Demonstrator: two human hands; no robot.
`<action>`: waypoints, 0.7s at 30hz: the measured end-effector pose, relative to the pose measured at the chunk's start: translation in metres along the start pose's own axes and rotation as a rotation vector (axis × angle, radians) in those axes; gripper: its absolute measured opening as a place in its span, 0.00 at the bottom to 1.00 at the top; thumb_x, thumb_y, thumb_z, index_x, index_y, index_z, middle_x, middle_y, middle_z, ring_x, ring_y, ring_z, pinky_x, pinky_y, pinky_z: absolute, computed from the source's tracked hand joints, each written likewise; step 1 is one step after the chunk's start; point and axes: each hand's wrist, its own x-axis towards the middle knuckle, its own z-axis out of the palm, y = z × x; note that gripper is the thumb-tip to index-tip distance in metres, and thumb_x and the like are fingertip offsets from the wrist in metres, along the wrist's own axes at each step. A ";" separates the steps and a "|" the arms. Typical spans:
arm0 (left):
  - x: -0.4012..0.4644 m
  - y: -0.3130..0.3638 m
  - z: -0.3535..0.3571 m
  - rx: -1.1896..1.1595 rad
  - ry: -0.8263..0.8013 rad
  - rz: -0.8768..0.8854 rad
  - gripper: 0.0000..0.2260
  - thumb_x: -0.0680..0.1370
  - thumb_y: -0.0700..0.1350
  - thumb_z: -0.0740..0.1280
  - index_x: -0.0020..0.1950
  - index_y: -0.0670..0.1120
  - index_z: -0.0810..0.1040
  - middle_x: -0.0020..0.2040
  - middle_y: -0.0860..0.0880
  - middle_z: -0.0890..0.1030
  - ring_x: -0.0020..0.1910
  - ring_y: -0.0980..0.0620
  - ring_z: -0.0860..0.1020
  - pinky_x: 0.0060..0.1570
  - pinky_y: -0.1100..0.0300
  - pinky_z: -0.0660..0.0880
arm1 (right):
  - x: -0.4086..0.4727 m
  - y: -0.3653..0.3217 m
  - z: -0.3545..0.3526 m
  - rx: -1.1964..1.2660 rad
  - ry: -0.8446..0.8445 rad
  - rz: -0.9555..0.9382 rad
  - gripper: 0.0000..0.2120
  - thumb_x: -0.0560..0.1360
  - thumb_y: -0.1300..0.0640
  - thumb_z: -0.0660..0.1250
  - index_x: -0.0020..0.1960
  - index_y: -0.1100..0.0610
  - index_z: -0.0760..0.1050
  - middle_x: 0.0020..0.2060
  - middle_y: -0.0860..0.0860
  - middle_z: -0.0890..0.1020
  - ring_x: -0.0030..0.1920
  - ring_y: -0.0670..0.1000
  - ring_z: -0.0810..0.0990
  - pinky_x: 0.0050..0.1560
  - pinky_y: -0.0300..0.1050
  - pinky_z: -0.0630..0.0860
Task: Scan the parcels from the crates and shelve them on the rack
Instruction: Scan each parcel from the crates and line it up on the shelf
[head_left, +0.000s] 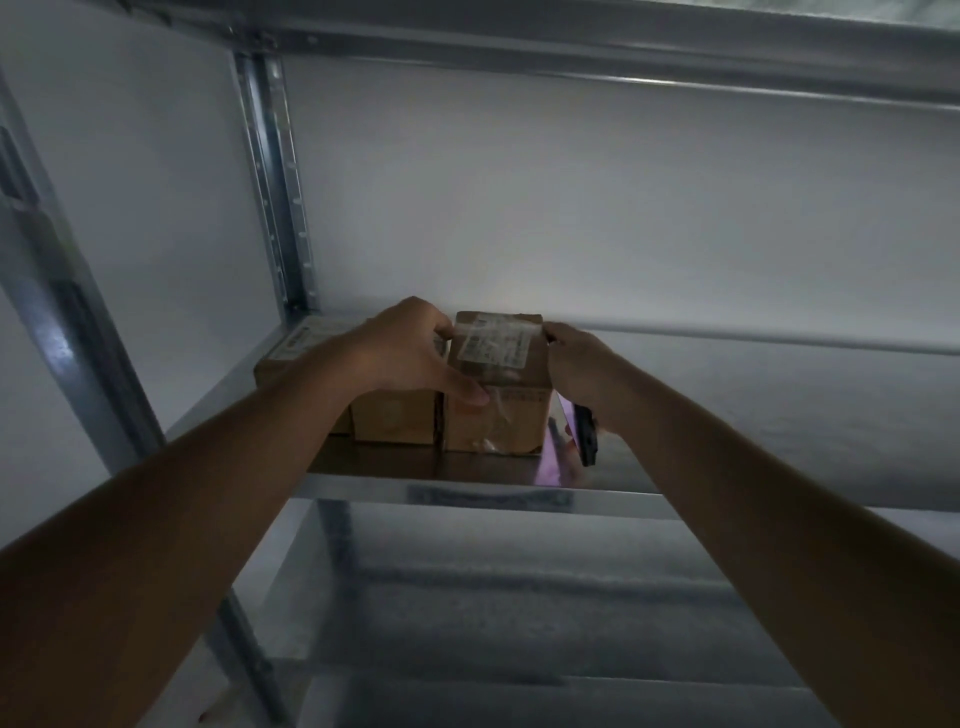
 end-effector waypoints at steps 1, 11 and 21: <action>0.001 -0.002 0.000 0.000 -0.002 -0.001 0.33 0.60 0.63 0.86 0.61 0.51 0.85 0.52 0.53 0.86 0.51 0.54 0.82 0.59 0.46 0.81 | 0.000 0.000 0.001 -0.003 0.002 0.001 0.23 0.82 0.67 0.58 0.74 0.54 0.75 0.63 0.55 0.82 0.60 0.56 0.82 0.61 0.50 0.80; 0.009 -0.009 -0.006 0.041 -0.063 -0.023 0.32 0.61 0.65 0.84 0.59 0.50 0.86 0.51 0.54 0.87 0.51 0.54 0.83 0.56 0.49 0.82 | 0.005 -0.006 0.002 -0.110 -0.017 -0.008 0.25 0.83 0.68 0.54 0.77 0.56 0.71 0.66 0.59 0.79 0.64 0.60 0.80 0.51 0.45 0.72; 0.007 -0.003 -0.009 0.058 -0.118 -0.016 0.28 0.65 0.62 0.84 0.59 0.50 0.83 0.54 0.52 0.85 0.53 0.52 0.83 0.55 0.53 0.80 | 0.007 -0.001 0.003 -0.288 0.036 0.000 0.30 0.84 0.65 0.54 0.83 0.46 0.62 0.75 0.56 0.74 0.69 0.60 0.75 0.61 0.49 0.70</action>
